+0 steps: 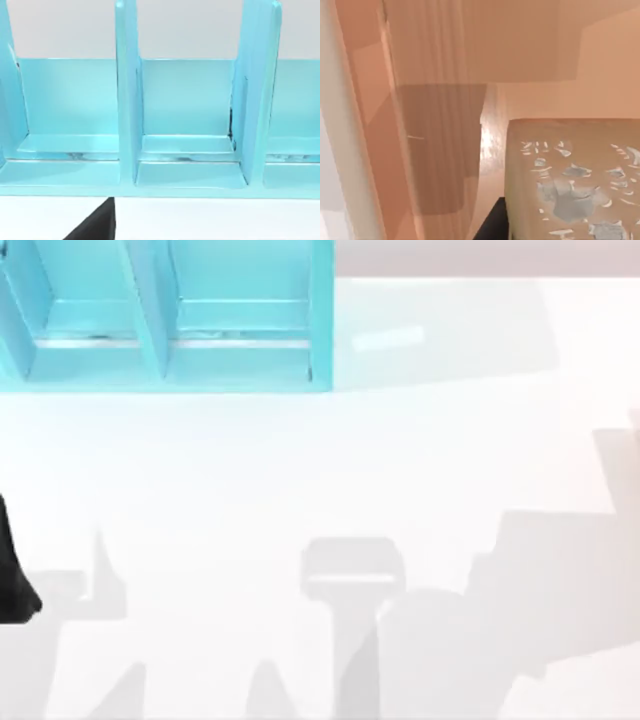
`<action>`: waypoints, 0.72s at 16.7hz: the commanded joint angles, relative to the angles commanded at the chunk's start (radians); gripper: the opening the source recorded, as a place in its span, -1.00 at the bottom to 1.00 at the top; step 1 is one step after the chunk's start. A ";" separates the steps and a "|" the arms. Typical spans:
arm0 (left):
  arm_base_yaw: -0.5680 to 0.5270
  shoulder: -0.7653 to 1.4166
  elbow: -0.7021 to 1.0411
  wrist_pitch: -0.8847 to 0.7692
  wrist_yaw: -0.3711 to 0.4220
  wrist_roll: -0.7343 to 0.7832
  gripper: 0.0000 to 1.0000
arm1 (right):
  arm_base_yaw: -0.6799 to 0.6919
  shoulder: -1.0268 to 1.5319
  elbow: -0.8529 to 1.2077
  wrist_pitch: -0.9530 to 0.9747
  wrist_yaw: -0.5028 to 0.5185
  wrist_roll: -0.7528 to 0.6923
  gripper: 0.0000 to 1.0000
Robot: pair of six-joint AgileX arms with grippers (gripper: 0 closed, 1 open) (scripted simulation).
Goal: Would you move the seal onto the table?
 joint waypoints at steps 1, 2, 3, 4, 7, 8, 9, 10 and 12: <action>0.000 0.000 0.000 0.000 0.000 0.000 1.00 | 0.048 -0.018 0.032 -0.055 0.000 0.058 -1.00; 0.000 0.000 0.000 0.000 0.000 0.000 1.00 | 0.096 -0.040 0.060 -0.109 -0.002 0.110 -1.00; 0.000 0.000 0.000 0.000 0.000 0.000 1.00 | 0.142 -0.064 0.081 -0.159 -0.005 0.153 -1.00; 0.000 0.000 0.000 0.000 0.000 0.000 1.00 | 0.184 -0.091 0.096 -0.204 -0.010 0.185 -1.00; 0.000 0.000 0.000 0.000 0.000 0.000 1.00 | 0.274 -0.162 0.116 -0.302 -0.026 0.223 -1.00; 0.000 0.000 0.000 0.000 0.000 0.000 1.00 | 0.290 -0.179 0.118 -0.319 -0.030 0.222 -1.00; 0.000 0.000 0.000 0.000 0.000 0.000 1.00 | 0.297 -0.187 0.118 -0.327 -0.032 0.220 -1.00; 0.000 0.000 0.000 0.000 0.000 0.000 1.00 | 0.297 -0.187 0.118 -0.328 -0.032 0.220 -1.00; 0.000 0.000 0.000 0.000 0.000 0.000 1.00 | 0.297 -0.187 0.118 -0.328 -0.032 0.220 -1.00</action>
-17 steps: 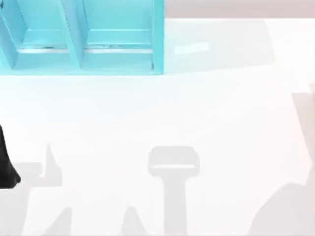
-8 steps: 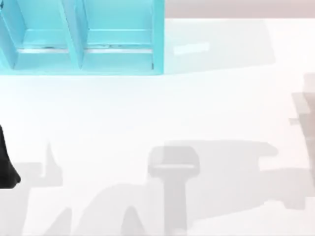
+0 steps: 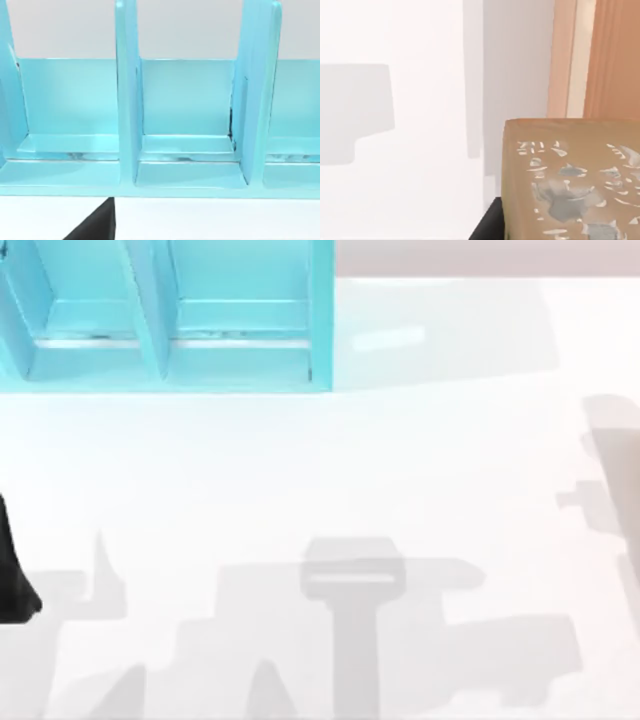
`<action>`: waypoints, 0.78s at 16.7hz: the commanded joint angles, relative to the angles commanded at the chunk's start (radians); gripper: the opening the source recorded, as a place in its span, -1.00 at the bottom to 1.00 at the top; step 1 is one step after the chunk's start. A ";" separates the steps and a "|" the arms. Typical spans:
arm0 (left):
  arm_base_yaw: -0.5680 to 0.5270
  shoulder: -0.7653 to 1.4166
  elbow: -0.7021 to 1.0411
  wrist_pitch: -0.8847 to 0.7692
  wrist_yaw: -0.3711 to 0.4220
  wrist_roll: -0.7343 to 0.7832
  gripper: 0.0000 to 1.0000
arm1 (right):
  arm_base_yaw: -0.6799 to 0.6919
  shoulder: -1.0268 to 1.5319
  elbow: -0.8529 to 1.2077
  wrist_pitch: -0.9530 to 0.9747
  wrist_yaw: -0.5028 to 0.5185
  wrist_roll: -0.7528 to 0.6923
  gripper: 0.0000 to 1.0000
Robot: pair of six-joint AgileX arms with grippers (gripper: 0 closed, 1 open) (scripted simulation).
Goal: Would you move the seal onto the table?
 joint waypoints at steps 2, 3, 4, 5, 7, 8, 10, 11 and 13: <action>0.000 0.000 0.000 0.000 0.000 0.000 1.00 | -0.002 0.007 -0.001 0.004 0.000 0.004 -1.00; 0.000 0.000 0.000 0.000 0.000 0.000 1.00 | 0.011 0.020 0.007 0.012 0.000 0.015 -1.00; 0.000 0.000 0.000 0.000 0.000 0.000 1.00 | 0.033 0.043 0.019 0.027 0.000 0.035 -1.00; 0.000 0.000 0.000 0.000 0.000 0.000 1.00 | 0.064 0.078 0.035 0.048 0.001 0.063 -1.00; 0.000 0.000 0.000 0.000 0.000 0.000 1.00 | 0.139 0.177 0.074 0.102 0.001 0.135 -1.00; 0.000 0.000 0.000 0.000 0.000 0.000 1.00 | 0.180 0.237 0.094 0.134 0.001 0.177 -1.00; 0.000 0.000 0.000 0.000 0.000 0.000 1.00 | 0.262 0.356 0.134 0.202 0.002 0.266 -1.00; 0.000 0.000 0.000 0.000 0.000 0.000 1.00 | 0.301 0.407 0.151 0.234 0.001 0.309 -1.00; 0.000 0.000 0.000 0.000 0.000 0.000 1.00 | 0.364 0.479 0.178 0.290 0.001 0.377 -1.00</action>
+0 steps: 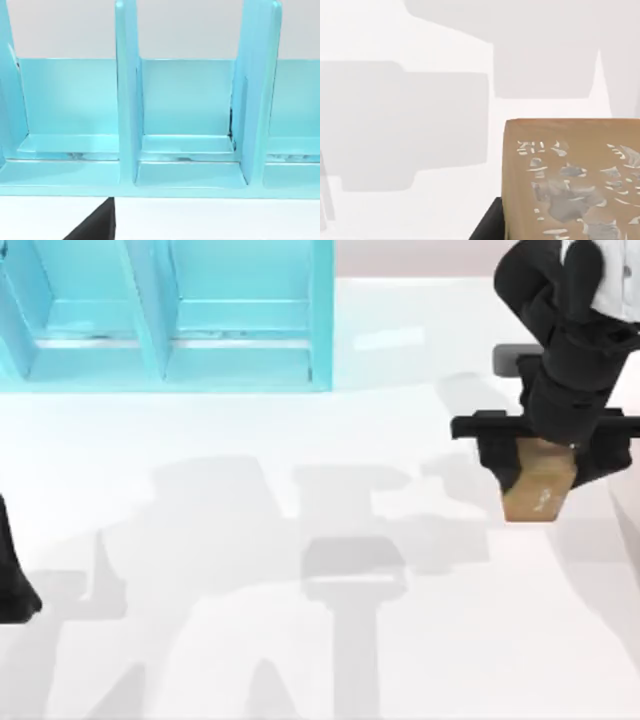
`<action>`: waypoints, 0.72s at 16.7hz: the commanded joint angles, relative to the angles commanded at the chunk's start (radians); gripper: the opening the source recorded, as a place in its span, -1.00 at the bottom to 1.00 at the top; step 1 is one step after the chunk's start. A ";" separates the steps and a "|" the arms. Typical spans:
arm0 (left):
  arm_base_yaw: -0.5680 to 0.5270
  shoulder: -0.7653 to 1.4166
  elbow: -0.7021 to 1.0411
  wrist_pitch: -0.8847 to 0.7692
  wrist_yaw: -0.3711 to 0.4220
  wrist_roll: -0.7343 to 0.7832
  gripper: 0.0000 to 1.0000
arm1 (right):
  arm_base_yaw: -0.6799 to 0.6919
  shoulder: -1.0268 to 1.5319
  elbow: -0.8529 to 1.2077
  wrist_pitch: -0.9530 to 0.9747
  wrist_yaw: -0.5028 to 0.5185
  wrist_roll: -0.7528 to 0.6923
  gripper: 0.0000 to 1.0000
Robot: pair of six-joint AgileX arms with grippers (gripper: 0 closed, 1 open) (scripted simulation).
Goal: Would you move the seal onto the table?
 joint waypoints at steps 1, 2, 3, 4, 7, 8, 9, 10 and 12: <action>0.000 0.000 0.000 0.000 0.000 0.000 1.00 | 0.020 0.020 0.008 0.019 0.000 0.020 -1.00; 0.000 0.000 0.000 0.000 0.000 0.000 1.00 | 0.030 0.030 0.012 0.028 0.000 0.030 -1.00; 0.000 0.000 0.000 0.000 0.000 0.000 1.00 | 0.031 0.031 0.012 0.029 0.000 0.031 -1.00; 0.000 0.000 0.000 0.000 0.000 0.000 1.00 | 0.031 0.031 0.012 0.029 0.000 0.031 -1.00; 0.000 0.000 0.000 0.000 0.000 0.000 1.00 | 0.027 0.031 0.005 0.031 -0.002 0.032 -1.00; 0.000 0.000 0.000 0.000 0.000 0.000 1.00 | 0.028 0.036 -0.007 0.045 -0.002 0.031 -1.00; 0.000 0.000 0.000 0.000 0.000 0.000 1.00 | 0.030 0.042 -0.026 0.069 -0.002 0.030 -1.00; 0.000 0.000 0.000 0.000 0.000 0.000 1.00 | 0.030 0.049 -0.043 0.102 -0.001 0.031 -1.00; 0.000 0.000 0.000 0.000 0.000 0.000 1.00 | 0.031 0.067 -0.076 0.165 0.000 0.032 -1.00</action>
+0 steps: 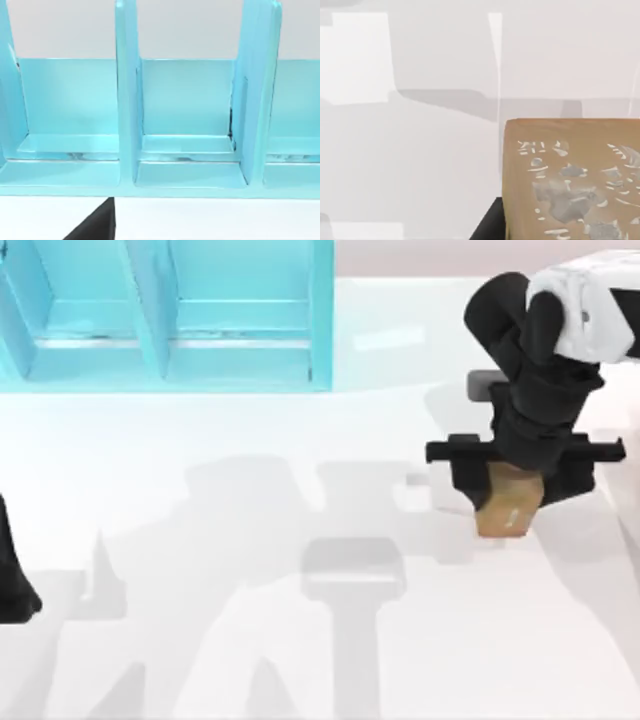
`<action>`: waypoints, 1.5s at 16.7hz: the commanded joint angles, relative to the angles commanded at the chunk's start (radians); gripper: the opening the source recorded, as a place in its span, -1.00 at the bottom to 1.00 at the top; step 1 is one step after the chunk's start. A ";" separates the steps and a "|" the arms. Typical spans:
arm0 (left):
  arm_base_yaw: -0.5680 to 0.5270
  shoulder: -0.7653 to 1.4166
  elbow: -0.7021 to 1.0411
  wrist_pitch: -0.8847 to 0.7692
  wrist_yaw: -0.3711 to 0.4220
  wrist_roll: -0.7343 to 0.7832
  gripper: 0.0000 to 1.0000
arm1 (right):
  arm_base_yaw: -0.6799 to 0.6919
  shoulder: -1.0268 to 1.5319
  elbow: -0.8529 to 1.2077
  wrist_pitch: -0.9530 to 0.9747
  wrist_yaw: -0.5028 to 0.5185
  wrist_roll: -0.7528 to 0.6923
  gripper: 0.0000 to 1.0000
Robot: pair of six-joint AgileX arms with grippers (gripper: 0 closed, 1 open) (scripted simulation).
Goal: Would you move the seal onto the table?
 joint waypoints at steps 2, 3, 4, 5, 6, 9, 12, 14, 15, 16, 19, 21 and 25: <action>0.000 0.000 0.000 0.000 0.000 0.000 1.00 | 0.001 0.015 -0.020 0.023 0.000 0.001 -1.00; 0.000 0.000 0.000 0.000 0.000 0.000 1.00 | 0.001 0.015 -0.020 0.023 0.000 0.001 -1.00; 0.000 0.000 0.000 0.000 0.000 0.000 1.00 | 0.001 0.015 -0.020 0.023 0.000 0.001 -1.00; 0.000 0.000 0.000 0.000 0.000 0.000 1.00 | 0.001 0.015 -0.020 0.023 0.000 0.001 -1.00; 0.000 0.000 0.000 0.000 0.000 0.000 1.00 | 0.001 0.015 -0.020 0.023 0.000 0.001 -0.85; 0.000 0.000 0.000 0.000 0.000 0.000 1.00 | 0.001 0.015 -0.020 0.023 0.000 0.001 -0.40; 0.000 0.000 0.000 0.000 0.000 0.000 1.00 | 0.001 0.015 -0.020 0.023 0.000 0.001 0.06; 0.000 0.000 0.000 0.000 0.000 0.000 1.00 | 0.001 0.015 -0.020 0.023 0.000 0.001 0.36; 0.000 0.000 0.000 0.000 0.000 0.000 1.00 | 0.001 0.015 -0.020 0.023 0.000 0.001 0.51; 0.000 0.000 0.000 0.000 0.000 0.000 1.00 | 0.001 0.015 -0.020 0.023 0.000 0.001 0.66; 0.000 0.000 0.000 0.000 0.000 0.000 1.00 | 0.001 0.015 -0.020 0.023 0.000 0.001 1.00; 0.000 0.000 0.000 0.000 0.000 0.000 1.00 | 0.001 0.015 -0.020 0.023 0.000 0.001 1.00; 0.000 0.000 0.000 0.000 0.000 0.000 1.00 | 0.001 0.015 -0.020 0.023 0.000 0.001 1.00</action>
